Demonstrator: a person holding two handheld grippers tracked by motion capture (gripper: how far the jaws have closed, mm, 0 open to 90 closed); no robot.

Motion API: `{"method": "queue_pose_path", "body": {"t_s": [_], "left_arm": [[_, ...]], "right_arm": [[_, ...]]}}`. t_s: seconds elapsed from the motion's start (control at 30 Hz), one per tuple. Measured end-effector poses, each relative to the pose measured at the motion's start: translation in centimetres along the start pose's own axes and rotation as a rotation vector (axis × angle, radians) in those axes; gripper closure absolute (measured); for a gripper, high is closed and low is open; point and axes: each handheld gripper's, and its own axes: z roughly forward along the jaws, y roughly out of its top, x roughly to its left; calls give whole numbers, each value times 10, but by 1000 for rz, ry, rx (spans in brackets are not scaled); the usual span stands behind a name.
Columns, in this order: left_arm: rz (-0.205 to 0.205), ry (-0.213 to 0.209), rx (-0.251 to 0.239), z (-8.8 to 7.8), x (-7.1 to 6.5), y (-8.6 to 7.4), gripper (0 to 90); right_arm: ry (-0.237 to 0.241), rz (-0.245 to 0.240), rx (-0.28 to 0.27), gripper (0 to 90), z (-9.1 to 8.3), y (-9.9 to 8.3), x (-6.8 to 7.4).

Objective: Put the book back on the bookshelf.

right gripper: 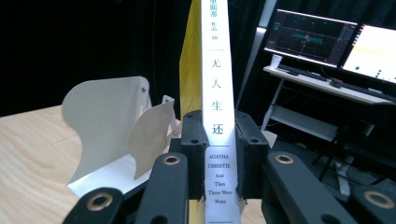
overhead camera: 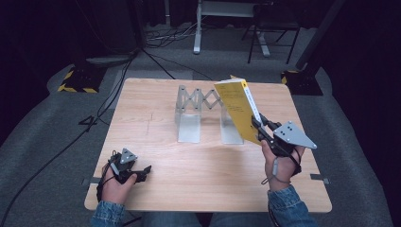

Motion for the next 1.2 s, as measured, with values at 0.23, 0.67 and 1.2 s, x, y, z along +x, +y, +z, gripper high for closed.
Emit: {"method": "queue_pose_path", "body": {"t_s": [0.23, 0.67, 1.2], "left_arm": [[-4, 1, 0, 0, -1, 0, 213], [-5, 0, 2, 0, -1, 0, 213], [0, 5, 2, 0, -3, -1, 214]], "right_arm": [[-28, 50, -7, 766, 14, -1, -7], [-71, 134, -28, 766, 52, -2, -12], [-105, 180, -33, 764, 66, -26, -9]]}}
